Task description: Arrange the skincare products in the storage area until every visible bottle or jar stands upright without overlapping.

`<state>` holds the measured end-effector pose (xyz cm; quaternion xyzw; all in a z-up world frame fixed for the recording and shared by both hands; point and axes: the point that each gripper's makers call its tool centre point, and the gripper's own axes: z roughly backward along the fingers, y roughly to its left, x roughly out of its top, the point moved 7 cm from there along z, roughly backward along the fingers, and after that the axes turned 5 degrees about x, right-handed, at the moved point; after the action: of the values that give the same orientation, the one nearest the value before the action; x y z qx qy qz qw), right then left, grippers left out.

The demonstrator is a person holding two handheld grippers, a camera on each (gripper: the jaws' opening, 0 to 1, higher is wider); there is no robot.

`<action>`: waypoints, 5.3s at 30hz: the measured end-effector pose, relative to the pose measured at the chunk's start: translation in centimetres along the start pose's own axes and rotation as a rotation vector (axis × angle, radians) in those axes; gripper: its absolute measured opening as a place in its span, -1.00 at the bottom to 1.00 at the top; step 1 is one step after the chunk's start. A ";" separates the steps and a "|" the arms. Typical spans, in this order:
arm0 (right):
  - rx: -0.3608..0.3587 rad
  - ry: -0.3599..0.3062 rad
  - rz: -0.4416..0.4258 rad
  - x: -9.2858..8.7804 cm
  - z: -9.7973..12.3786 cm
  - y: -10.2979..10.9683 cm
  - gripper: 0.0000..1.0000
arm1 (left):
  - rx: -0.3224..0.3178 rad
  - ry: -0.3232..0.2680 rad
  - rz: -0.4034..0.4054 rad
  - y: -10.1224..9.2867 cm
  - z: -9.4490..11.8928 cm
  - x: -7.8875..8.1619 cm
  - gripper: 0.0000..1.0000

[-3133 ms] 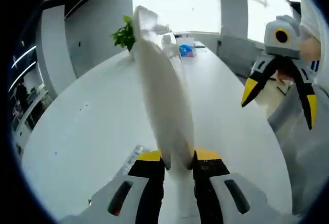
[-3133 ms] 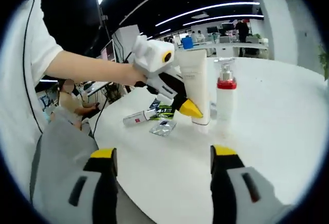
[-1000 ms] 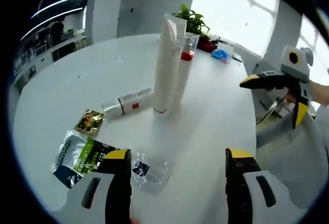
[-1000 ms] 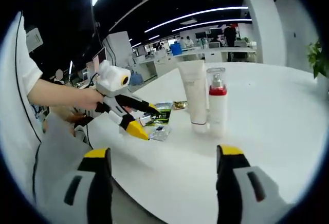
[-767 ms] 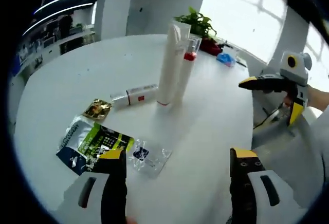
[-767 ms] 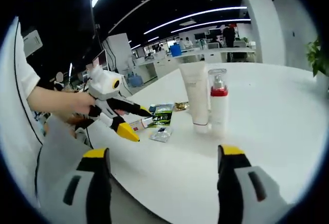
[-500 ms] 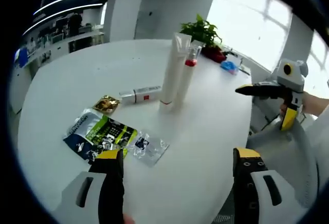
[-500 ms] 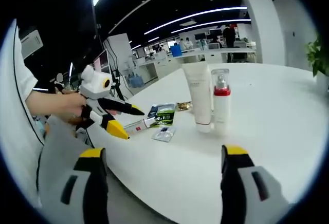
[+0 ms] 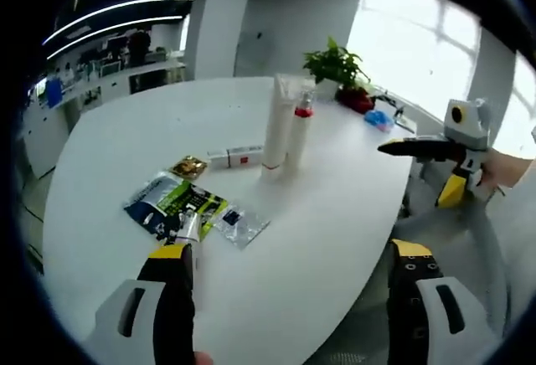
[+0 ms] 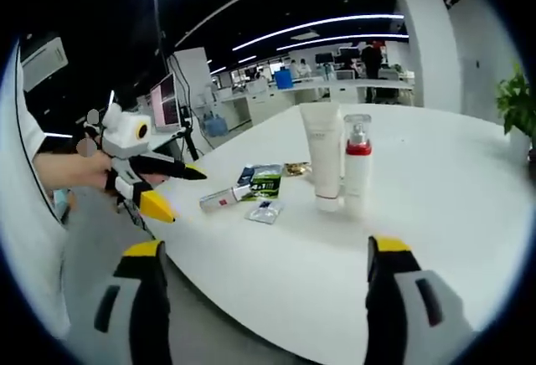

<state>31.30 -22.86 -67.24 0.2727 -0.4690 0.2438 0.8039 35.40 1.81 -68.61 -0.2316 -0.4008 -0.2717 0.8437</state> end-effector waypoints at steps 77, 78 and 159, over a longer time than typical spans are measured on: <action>-0.055 -0.033 0.112 11.2 -2.4 -11.6 0.71 | 0.189 -0.022 0.094 0.4 4.1 -3.0 0.89; -0.045 -0.042 0.111 11.8 -2.6 -11.8 0.68 | 0.189 -0.021 0.095 0.4 4.1 -3.0 0.89; 0.485 0.891 0.674 6.3 -27.7 -14.8 -0.52 | 0.221 0.038 0.211 2.0 3.5 -4.2 0.68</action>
<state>60.84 -14.34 -76.10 0.1563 -0.0790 0.6755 0.7162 32.53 6.62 -70.35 -0.1730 -0.3859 -0.1399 0.8953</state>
